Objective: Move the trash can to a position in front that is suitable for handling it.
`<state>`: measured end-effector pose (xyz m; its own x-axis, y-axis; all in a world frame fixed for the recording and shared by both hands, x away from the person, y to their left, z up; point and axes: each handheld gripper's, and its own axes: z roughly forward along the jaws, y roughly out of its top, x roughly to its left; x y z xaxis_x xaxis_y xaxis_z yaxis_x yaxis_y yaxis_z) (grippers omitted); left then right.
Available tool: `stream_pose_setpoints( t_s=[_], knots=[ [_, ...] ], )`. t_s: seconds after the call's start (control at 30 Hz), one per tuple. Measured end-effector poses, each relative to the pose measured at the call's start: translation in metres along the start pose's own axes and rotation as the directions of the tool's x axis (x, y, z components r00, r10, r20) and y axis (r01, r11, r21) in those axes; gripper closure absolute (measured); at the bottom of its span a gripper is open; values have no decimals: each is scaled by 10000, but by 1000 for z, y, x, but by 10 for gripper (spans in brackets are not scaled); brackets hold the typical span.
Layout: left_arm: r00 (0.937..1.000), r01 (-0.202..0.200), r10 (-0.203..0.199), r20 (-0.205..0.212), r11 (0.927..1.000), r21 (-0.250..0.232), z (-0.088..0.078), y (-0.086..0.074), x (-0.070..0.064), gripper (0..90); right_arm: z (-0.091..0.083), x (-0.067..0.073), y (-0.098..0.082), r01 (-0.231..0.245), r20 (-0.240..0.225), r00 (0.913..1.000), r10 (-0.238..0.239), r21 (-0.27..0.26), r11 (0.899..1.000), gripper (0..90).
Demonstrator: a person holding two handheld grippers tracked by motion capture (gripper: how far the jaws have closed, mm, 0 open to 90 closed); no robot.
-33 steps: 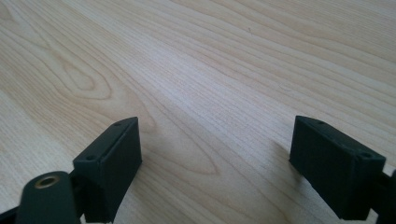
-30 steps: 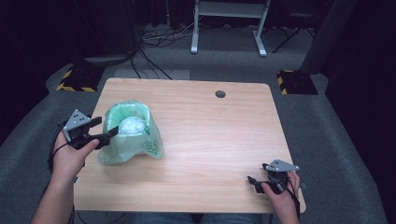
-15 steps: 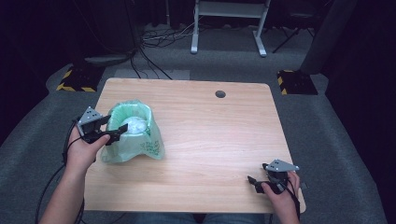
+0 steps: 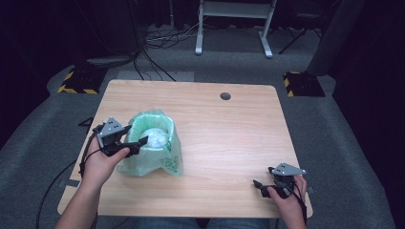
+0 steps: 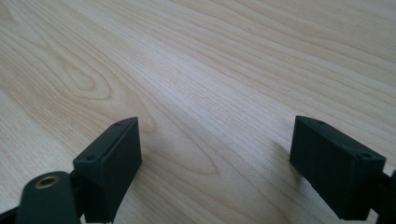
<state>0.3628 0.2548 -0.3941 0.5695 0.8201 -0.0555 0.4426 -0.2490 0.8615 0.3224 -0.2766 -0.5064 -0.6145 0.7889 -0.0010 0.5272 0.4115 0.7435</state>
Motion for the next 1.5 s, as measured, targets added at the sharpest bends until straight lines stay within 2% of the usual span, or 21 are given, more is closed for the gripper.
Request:
stream_pose_setpoints(
  t_s=[0.17, 0.27, 0.37, 0.47, 0.5, 0.53, 0.57, 0.6, 0.67, 0.73, 0.77, 0.83, 0.87, 0.93, 1.0, 1.1, 1.23, 1.27, 1.37, 1.5],
  knots=[
    [9989, -276, 276, 381, 9996, -12, 3, 3, -28, 261, 0, 0, 0, 2, 0, 10000, -2, -7, 10000, 166],
    [9966, -386, 387, 733, 9993, -26, 3, 6, -39, 244, 0, 0, 0, 4, 3, 10000, -4, -8, 10000, 166],
    [9952, -520, 527, 825, 9986, -107, 1, 8, -44, 249, 0, 0, 0, 6, 4, 10000, -6, -9, 10000, 166],
    [9972, -406, 442, 601, 9974, -589, -10, 13, -35, 250, 0, 0, 0, 6, 1, 10000, -6, -5, 10000, 166],
    [9985, -213, 252, 489, 9965, -805, -13, 14, -30, 250, 0, 0, 0, 0, -3, 10000, 0, -3, 10000, 166],
    [9992, -141, 174, 348, 9958, -909, -15, 14, -25, 251, 0, 0, 0, -1, -6, 10000, 1, 4, 10000, 166],
    [10000, -32, 33, 15, 9941, -1081, -16, 14, -15, 254, 0, 0, 0, -4, -8, 10000, 4, 2, 10000, 166],
    [9998, -10, -12, -213, 9944, -1055, -16, 13, -8, 260, 0, 0, 0, -6, -12, 10000, 6, 9, 10000, 167],
    [9939, -137, 55, -1098, 9972, -741, -9, 5, 11, 267, 0, 0, 0, -16, -15, 10000, 16, 16, 10000, 167],
    [9890, -245, 194, -1467, 9992, -330, 1, -3, 23, 283, 0, 0, 0, -1, -9, 10000, 1, 11, 10000, 167],
    [9887, -228, 208, -1485, 9997, -120, 8, -9, 27, 289, 0, 0, 0, 7, -6, 10000, -7, 10, 10000, 166],
    [9925, -165, 177, -1211, 9998, 110, 22, -21, 29, 312, 0, 0, 0, -23, 3, 10000, 23, 21, 10000, 165],
    [9941, -189, 211, -1064, 9996, 217, 26, -24, 28, 322, -1, 0, 0, -57, 154, 9999, 57, -14, 10000, 171],
    [9981, -194, 210, -584, 9994, 280, 37, -32, 21, 332, -1, 1, 0, 73, 283, 9996, -68, -164, 9998, 187],
    [9993, -255, 264, -277, 9991, 329, 43, -36, 15, 338, -1, 3, 1, 148, 303, 9994, -137, -348, 9993, 185],
    [9991, -407, 411, -93, 9985, 380, 48, -41, 4, 384, -1, 5, 3, 124, 158, 9998, -113, -669, 9977, 179],
    [9988, -427, 419, 245, 9985, 353, 51, -42, -12, 384, -3, 11, 7, 218, -1, 9998, -219, -884, 9958, 185],
    [9980, -570, 560, 294, 9978, 347, 52, -42, -16, 382, -4, 13, 9, 271, -57, 9996, -278, -929, 9953, 185],
    [9961, -678, 656, 587, 9970, 360, 57, -42, -31, 364, -7, 20, 12, 500, -296, 9981, -532, -1013, 9936, 188],
    [9940, -639, 605, 914, 9974, 344, 66, -42, -50, 365, -10, 25, 13, 484, -429, 9976, -536, -1144, 9923, 194]
  ],
)
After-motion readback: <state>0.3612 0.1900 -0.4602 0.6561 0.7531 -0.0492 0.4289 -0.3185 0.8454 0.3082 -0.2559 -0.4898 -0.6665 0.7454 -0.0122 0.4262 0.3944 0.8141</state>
